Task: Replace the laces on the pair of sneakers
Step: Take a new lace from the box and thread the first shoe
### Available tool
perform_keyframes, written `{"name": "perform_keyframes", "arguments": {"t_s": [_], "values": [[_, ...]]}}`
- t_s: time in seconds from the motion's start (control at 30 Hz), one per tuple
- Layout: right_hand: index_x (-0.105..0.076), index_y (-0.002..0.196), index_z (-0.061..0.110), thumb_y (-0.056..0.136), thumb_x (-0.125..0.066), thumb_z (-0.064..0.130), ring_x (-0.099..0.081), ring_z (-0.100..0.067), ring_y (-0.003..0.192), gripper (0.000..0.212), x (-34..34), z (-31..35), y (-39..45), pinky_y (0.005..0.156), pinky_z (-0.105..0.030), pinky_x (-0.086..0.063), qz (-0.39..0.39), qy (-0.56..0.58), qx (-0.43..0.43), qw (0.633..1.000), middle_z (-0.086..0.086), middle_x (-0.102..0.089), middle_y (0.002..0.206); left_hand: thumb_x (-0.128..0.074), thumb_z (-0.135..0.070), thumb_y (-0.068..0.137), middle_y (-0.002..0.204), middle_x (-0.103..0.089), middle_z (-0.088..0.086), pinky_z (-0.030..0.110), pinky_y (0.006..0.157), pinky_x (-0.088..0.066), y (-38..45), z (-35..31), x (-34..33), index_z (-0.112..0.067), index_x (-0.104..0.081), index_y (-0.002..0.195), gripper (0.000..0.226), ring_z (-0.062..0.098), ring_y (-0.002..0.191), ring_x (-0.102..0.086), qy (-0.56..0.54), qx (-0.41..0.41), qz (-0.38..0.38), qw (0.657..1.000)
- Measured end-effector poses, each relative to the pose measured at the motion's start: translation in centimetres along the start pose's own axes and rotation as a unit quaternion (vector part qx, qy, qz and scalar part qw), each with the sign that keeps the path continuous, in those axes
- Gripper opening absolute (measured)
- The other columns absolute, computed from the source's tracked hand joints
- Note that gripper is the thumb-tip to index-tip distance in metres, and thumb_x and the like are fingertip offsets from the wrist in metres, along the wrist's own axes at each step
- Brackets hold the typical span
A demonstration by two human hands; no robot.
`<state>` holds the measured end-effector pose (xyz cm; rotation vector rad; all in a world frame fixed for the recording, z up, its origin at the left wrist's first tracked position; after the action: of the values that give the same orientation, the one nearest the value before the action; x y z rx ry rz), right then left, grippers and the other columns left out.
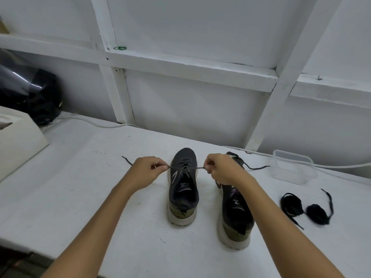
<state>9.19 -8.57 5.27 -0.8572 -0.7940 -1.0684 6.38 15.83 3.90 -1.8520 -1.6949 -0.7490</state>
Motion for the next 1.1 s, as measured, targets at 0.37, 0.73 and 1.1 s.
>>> {"name": "perform_keyframes", "arguments": {"t_s": [0.37, 0.73, 1.1], "values": [[-0.064, 0.130, 0.029, 0.100, -0.060, 0.022, -0.060, -0.014, 0.117, 0.031, -1.6, 1.3, -1.8, 0.100, -0.035, -0.049, 0.031, 0.005, 0.038, 0.999, 0.010, -0.065, 0.128, -0.059, -0.029, 0.100, 0.121, -0.063, -0.016, 0.014, 0.090, -0.038, -0.9, -1.0, -2.3, -0.028, -0.066, 0.130, 0.030, 0.005, 0.111, -0.053, 0.046, -0.053, 0.034, 0.997], [-0.076, 0.115, 0.031, 0.086, -0.075, 0.044, -0.067, -0.002, 0.102, 0.032, -2.2, 1.8, -2.5, 0.094, -0.025, -0.052, 0.100, 0.083, 0.035, 0.991, 0.013, -0.076, 0.109, -0.066, -0.025, 0.095, 0.095, -0.069, -0.015, 0.008, 0.074, -0.045, -1.2, -0.9, -4.0, -0.025, -0.073, 0.110, 0.016, 0.000, 0.088, -0.062, -0.003, -0.029, 0.019, 0.999], [-0.068, 0.091, 0.028, 0.100, -0.059, 0.019, -0.062, -0.008, 0.073, 0.016, -1.3, 1.4, -1.2, 0.065, -0.020, -0.044, 0.016, 0.077, 0.035, 0.996, 0.012, -0.067, 0.084, -0.062, -0.018, 0.098, 0.088, -0.064, -0.018, 0.006, 0.073, -0.043, -1.4, -1.4, -3.2, -0.022, -0.076, 0.110, 0.019, 0.002, 0.084, -0.062, 0.022, -0.064, 0.013, 0.998]]}}
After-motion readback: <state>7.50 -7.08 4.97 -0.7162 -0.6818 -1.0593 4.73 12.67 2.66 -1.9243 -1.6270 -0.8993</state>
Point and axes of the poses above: each hand's wrist, its own y-axis towards the middle knuckle, its own x-axis out of the back of the hand, z = x × y, the point moved 7 cm from there along y, towards the middle knuckle
